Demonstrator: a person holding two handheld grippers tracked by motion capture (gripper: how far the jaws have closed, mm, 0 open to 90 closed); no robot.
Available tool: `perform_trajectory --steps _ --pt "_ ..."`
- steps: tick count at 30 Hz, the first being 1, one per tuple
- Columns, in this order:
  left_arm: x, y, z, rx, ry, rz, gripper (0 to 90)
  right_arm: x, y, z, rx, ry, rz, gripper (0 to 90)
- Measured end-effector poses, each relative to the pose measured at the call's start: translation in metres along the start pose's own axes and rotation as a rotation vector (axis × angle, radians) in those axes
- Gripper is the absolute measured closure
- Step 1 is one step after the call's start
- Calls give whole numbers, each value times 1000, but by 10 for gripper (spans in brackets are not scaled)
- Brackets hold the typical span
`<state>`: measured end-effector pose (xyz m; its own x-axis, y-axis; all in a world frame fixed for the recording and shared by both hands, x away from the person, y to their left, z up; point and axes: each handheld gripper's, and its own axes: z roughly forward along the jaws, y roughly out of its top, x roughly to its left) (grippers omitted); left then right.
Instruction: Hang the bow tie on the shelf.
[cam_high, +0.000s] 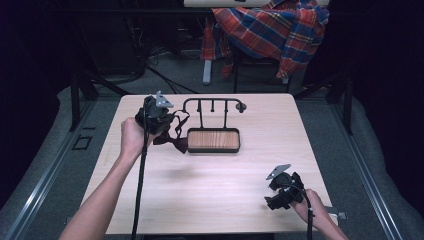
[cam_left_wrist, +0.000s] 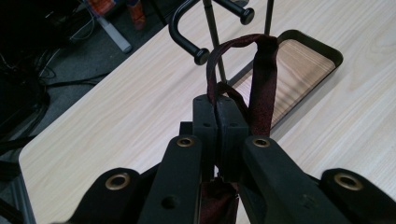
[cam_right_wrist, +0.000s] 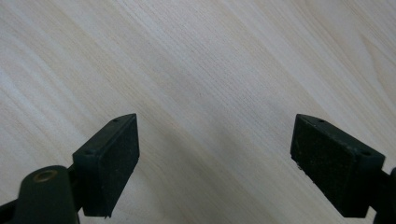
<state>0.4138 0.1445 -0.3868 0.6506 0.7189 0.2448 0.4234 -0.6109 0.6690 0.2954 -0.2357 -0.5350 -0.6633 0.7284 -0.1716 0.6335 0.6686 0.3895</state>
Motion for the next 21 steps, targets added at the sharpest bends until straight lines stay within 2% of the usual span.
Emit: perform_trajectory --steps 21 --pt "2 21 17 -4 6 3 883 0 0 0 0 3 -3 152"
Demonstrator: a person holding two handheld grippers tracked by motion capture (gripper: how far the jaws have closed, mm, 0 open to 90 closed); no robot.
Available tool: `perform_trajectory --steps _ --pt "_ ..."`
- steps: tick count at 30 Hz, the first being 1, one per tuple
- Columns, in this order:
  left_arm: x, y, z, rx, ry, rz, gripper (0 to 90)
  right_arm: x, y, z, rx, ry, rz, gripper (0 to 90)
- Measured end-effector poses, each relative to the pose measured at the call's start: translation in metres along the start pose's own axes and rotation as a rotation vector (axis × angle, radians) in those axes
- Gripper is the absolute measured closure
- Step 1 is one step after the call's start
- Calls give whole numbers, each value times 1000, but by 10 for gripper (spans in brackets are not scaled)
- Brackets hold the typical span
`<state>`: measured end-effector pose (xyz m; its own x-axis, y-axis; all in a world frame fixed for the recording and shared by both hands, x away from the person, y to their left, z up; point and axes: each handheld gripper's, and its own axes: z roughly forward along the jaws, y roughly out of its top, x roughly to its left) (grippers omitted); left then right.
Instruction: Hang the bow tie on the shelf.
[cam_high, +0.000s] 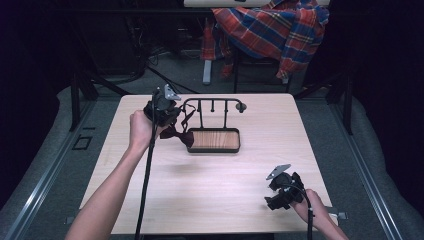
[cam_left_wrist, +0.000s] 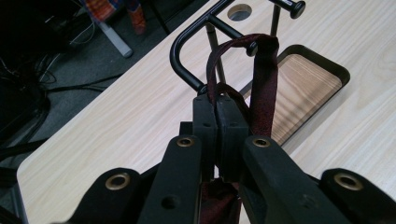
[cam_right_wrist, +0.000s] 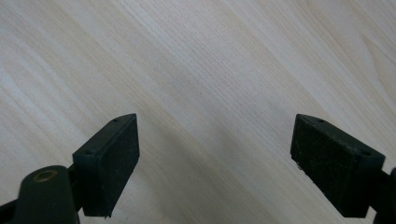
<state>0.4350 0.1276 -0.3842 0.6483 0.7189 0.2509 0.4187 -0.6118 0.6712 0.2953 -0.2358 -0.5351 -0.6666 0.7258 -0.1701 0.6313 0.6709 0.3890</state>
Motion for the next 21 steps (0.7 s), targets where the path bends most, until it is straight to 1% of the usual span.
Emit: perform_trajectory --steps 3,4,10,11,13,14,20,21 --pt "0 2 3 0 3 -1 883 0 0 0 1 -6 -1 152" --pt "0 3 5 3 3 -1 883 0 0 0 0 5 1 152" --pt "2 7 13 17 16 4 883 0 0 0 4 5 -1 152" --pt "3 9 15 24 24 11 882 0 0 0 3 6 -1 152" --pt "3 10 16 23 27 6 883 0 0 0 1 5 -1 152" --pt "4 11 18 29 38 16 882 0 0 0 -2 -1 1 152" --pt "6 10 24 48 56 18 882 0 0 0 -3 0 1 152" --pt "7 10 26 53 62 18 883 0 0 -1 4 -7 -3 152"
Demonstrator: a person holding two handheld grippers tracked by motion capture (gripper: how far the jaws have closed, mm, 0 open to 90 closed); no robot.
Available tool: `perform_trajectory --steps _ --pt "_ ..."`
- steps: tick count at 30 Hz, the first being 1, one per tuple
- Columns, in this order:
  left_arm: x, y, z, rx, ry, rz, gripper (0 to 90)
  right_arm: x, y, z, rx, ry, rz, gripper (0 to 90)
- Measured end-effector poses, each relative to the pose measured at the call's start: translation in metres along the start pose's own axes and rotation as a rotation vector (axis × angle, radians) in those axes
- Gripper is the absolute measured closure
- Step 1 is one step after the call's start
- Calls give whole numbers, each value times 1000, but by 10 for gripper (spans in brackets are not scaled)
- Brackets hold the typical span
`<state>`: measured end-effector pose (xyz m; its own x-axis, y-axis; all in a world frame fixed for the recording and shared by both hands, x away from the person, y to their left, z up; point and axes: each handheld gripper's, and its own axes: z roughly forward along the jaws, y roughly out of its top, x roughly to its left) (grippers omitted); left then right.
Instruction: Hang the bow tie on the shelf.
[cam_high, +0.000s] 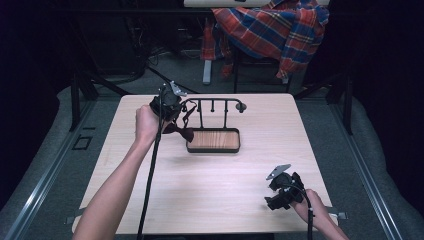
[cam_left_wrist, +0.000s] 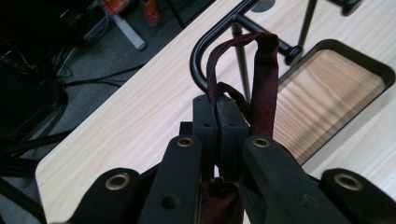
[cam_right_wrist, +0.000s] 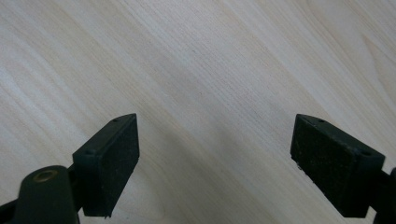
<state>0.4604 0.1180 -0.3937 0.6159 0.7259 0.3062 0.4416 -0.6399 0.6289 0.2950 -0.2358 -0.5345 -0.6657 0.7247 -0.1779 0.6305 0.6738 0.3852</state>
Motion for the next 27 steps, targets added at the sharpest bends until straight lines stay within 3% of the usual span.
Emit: perform_trajectory --steps 6,7,12,27 --pt "4 -2 6 5 3 -15 882 0 0 1 -3 13 3 152" --pt "4 -2 7 3 2 -19 882 2 -1 3 -33 15 30 152" --pt "6 -4 12 3 7 -24 880 0 0 1 0 14 2 152" --pt "4 -12 24 23 0 -40 861 1 -1 2 -12 3 11 152"
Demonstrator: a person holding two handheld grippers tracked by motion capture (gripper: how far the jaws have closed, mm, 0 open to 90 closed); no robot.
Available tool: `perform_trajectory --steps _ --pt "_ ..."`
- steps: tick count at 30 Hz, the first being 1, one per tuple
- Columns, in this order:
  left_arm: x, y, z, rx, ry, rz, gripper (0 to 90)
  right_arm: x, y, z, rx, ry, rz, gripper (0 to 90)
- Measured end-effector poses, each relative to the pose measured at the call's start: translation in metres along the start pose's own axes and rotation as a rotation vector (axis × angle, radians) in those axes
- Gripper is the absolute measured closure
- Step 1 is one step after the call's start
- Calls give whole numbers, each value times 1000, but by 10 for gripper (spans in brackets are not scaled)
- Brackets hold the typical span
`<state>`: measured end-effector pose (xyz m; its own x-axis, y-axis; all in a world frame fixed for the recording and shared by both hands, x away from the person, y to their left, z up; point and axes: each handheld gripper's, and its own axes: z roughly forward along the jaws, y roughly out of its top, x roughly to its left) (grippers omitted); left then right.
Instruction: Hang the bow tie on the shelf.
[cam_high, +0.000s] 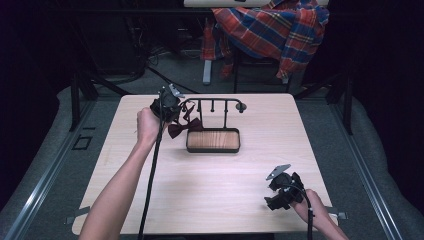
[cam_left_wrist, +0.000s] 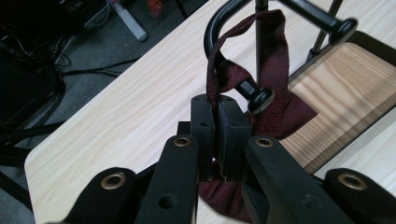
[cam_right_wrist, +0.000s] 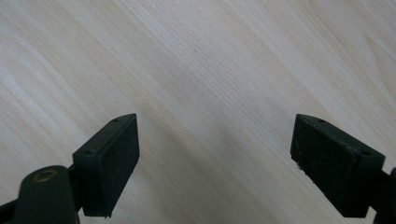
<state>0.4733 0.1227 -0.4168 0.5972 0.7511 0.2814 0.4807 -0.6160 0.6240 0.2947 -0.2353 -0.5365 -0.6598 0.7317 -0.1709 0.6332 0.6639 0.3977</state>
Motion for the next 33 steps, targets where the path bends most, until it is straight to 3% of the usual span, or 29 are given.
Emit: perform_trajectory --steps 12,19,30,33 --pt "3 -9 8 20 -13 -15 849 0 0 1 -1 1 3 152" --pt "3 -8 10 10 -2 -20 888 -1 1 -1 27 1 -19 152" --pt "5 -5 12 -29 12 -47 887 -1 1 -1 21 1 -16 152" --pt "4 -4 15 -4 3 -38 888 -1 1 0 20 6 -12 152"
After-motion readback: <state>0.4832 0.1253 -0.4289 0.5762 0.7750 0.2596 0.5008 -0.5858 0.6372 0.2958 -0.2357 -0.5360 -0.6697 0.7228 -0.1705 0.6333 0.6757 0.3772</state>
